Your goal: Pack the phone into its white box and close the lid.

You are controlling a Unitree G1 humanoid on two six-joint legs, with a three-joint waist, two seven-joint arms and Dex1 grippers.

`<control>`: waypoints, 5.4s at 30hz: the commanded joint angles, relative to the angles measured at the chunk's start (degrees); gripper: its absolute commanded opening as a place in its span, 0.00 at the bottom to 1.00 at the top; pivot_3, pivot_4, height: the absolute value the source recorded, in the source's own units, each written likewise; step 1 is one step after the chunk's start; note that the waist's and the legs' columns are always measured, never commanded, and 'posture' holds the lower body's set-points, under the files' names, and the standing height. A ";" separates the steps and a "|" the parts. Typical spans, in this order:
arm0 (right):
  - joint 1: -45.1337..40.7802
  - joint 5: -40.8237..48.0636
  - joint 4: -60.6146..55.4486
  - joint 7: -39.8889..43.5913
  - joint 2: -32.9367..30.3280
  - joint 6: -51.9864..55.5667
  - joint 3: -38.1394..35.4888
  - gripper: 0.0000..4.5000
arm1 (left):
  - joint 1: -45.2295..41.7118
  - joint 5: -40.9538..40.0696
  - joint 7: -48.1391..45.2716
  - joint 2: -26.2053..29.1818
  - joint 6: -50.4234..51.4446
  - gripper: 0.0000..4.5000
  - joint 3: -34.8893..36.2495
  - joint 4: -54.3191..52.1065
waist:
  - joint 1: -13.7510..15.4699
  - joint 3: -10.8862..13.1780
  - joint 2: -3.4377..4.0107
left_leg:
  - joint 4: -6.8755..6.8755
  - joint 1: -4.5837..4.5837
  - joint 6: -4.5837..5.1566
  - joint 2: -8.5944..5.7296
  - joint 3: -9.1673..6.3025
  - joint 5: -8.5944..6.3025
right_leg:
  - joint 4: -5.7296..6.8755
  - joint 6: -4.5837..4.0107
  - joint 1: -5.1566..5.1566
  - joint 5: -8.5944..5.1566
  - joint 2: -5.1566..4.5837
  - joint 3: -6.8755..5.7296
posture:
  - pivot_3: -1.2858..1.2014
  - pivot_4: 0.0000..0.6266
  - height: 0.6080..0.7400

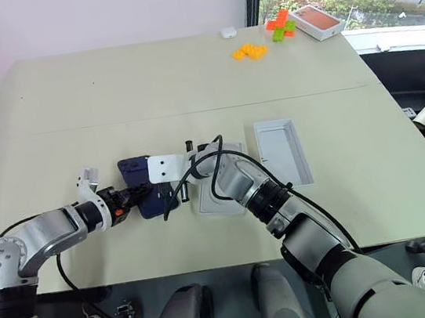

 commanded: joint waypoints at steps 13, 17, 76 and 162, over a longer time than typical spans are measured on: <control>-2.18 18.11 -13.06 6.31 -0.36 19.14 -15.44 0.00 | 3.65 8.53 -28.83 5.41 4.52 0.01 7.48 4.66 | 0.03 0.10 -0.02 | 0.04 -0.67 -0.01 0.17 -0.01 0.02 | 0.04 -0.06 -0.64 -0.04 0.22 0.00 | 0.52 0.24 1.00; -1.90 26.18 -21.45 10.21 -3.85 30.76 -19.92 0.29 | 1.37 12.91 -36.18 7.91 6.45 0.00 8.03 6.30 | 0.23 0.13 0.01 | 0.03 -0.95 -0.03 0.23 -0.05 0.03 | 0.04 -0.09 -0.90 -0.03 0.27 -0.03 | 0.52 0.24 1.00; 13.89 17.79 -34.69 8.71 -25.71 16.39 0.12 0.09 | -11.86 29.19 -53.97 5.08 17.69 0.00 10.08 6.86 | -0.09 0.22 -0.22 | 0.20 -0.73 0.04 0.35 0.08 -0.01 | 0.10 -0.11 -0.70 -0.05 0.38 0.01 | 0.52 0.24 1.00; 10.91 43.38 -33.05 11.84 -28.69 21.00 -22.27 0.85 | -26.31 44.61 -36.54 -16.83 31.68 0.99 10.62 8.29 | 0.30 0.24 -0.22 | 0.24 -0.79 -0.07 0.17 0.01 0.05 | 0.11 0.07 -0.63 0.11 0.24 0.01 | 0.52 0.24 1.00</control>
